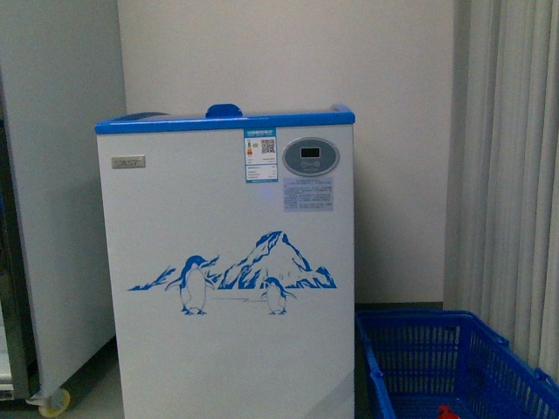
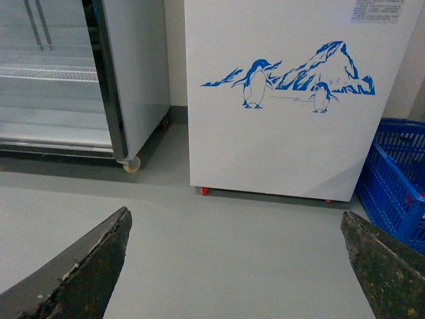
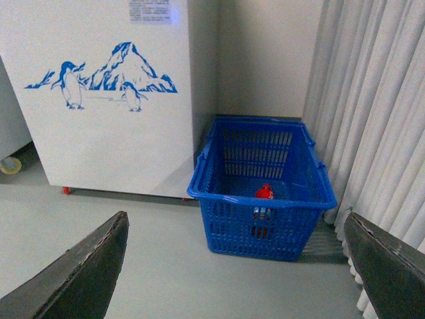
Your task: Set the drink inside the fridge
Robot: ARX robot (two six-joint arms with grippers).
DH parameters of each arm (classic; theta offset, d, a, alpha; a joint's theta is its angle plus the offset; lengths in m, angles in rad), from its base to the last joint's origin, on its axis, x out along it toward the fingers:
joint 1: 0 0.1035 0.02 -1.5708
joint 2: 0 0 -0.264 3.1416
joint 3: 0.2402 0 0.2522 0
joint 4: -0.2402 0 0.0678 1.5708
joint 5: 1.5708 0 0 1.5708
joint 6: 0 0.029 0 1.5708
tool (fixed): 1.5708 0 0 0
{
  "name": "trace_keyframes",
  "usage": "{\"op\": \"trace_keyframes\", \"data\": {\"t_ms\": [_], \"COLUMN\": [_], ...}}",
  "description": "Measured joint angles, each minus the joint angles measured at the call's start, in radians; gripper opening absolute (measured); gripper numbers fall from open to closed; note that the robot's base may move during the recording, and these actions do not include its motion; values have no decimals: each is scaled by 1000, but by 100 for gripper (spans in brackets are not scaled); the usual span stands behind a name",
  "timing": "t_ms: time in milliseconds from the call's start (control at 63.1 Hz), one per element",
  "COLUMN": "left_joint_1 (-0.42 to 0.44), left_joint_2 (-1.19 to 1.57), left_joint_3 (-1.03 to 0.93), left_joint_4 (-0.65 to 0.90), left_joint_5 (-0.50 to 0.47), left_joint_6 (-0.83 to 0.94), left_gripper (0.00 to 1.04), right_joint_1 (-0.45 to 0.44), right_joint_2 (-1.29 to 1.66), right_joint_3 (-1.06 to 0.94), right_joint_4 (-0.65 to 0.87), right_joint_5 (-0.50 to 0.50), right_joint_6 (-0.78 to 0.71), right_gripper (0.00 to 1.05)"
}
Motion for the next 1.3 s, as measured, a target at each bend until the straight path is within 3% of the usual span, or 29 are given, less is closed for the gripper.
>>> {"op": "trace_keyframes", "data": {"t_ms": [1299], "left_joint_1": [0], "left_joint_2": [0], "left_joint_3": [0], "left_joint_4": [0], "left_joint_5": [0], "left_joint_6": [0], "left_gripper": [97], "right_joint_1": [0], "right_joint_2": [0], "right_joint_3": [0], "right_joint_4": [0], "right_joint_5": [-1], "right_joint_6": [0], "right_gripper": [97]}}
